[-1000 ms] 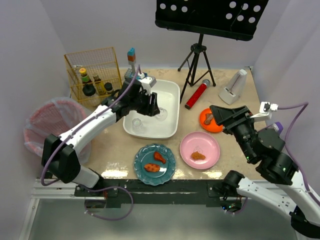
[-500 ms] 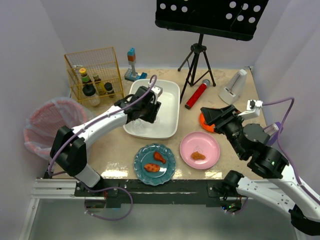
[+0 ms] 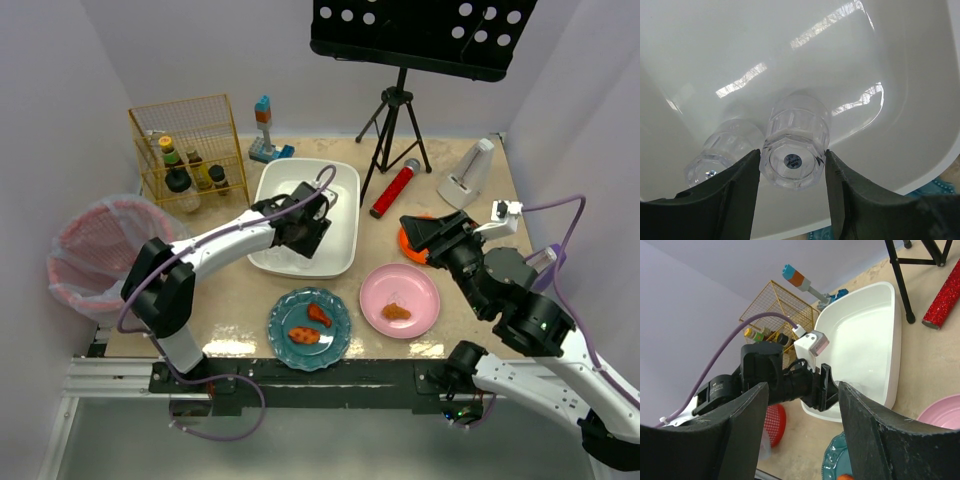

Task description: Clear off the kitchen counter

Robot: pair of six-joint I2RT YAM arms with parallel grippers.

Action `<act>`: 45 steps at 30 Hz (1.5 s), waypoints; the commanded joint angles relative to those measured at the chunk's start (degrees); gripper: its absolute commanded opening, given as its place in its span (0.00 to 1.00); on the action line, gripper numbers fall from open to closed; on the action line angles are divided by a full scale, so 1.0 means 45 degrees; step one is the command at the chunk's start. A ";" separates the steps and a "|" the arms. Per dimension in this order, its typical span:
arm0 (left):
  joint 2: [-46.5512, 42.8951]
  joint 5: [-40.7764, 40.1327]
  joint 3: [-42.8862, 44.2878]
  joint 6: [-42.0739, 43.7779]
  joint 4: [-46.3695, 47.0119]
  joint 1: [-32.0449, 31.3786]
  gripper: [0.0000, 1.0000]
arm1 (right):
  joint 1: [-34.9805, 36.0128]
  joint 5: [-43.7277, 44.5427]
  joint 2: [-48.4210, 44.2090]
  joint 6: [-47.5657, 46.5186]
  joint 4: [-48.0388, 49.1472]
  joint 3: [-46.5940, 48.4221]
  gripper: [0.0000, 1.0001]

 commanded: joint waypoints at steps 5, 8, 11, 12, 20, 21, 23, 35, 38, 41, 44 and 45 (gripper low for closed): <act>0.0449 -0.0481 0.0758 0.0170 -0.0600 -0.0276 0.00 | -0.0007 -0.0073 0.0009 0.0040 0.0249 -0.0144 0.63; 0.0585 -0.0403 0.1011 0.0131 -0.0971 -0.0276 0.00 | -0.0007 -0.0053 0.0009 0.0021 0.0229 -0.0183 0.63; 0.0684 -0.0384 0.1304 0.0131 -0.1284 -0.0276 0.09 | -0.0007 -0.0033 0.0028 0.0060 0.0209 -0.0183 0.63; 0.0703 -0.0384 0.1363 0.0131 -0.1343 -0.0276 0.13 | -0.0007 -0.0053 0.0047 0.0099 0.0209 -0.0183 0.63; 0.0606 -0.0208 0.1520 -0.0005 -0.1363 -0.0276 0.44 | -0.0007 0.0240 0.0399 0.0314 -0.0376 0.0148 0.73; 0.0586 -0.0169 0.1501 -0.0025 -0.1344 -0.0276 0.45 | -0.0007 0.0240 0.0438 0.0314 -0.0396 0.0187 0.75; 0.0605 -0.0091 0.1500 -0.0045 -0.1343 -0.0276 0.47 | -0.0007 0.0221 0.0516 0.0314 -0.0455 0.0266 0.78; 0.0996 0.0456 0.1345 0.0033 -0.1538 -0.0276 0.53 | 0.0012 0.0162 0.1317 0.0509 -0.0865 0.0637 0.98; 0.1094 0.0495 0.1188 0.0014 -0.1480 -0.0276 0.56 | -0.0007 0.0181 0.1298 0.0451 -0.0865 0.0618 0.99; 0.1133 0.0593 0.1110 -0.0006 -0.1441 -0.0276 0.62 | -0.0007 0.0240 0.1239 0.0431 -0.0865 0.0598 0.99; 0.1133 0.0554 0.1129 -0.0006 -0.1480 -0.0276 0.71 | -0.0007 0.0221 0.1180 0.0295 -0.0768 0.0540 0.98; 0.1114 0.0554 0.1149 -0.0006 -0.1499 -0.0276 0.73 | -0.0007 0.0240 0.1219 0.0275 -0.0787 0.0539 0.98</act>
